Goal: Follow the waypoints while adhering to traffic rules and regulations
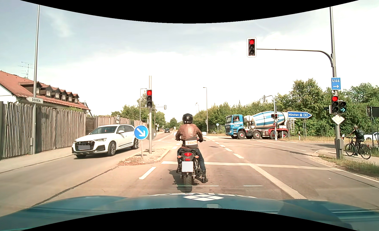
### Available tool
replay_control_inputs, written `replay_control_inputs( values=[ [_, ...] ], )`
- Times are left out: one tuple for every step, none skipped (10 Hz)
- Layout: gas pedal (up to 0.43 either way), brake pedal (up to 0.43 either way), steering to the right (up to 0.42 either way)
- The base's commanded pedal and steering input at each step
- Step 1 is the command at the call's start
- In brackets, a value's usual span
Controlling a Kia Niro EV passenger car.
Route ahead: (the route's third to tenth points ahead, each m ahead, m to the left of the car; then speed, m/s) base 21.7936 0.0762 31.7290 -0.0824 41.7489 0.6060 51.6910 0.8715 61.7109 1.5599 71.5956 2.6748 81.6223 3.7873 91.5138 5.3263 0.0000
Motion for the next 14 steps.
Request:
replay_control_inputs(
  values=[
    [0.000, 0.323, -0.009],
    [0.000, 0.323, -0.009],
    [0.000, 0.323, -0.009],
    [0.000, 0.323, -0.009],
    [0.000, 0.323, -0.009],
    [0.000, 0.323, -0.009],
    [0.000, 0.323, -0.009],
    [0.000, 0.323, -0.009],
    [0.000, 0.323, -0.009],
    [0.000, 0.323, -0.009],
    [0.000, 0.323, -0.009],
    [0.000, 0.323, -0.009],
    [0.000, 0.323, -0.009],
    [0.000, 0.323, -0.009]
  ],
)
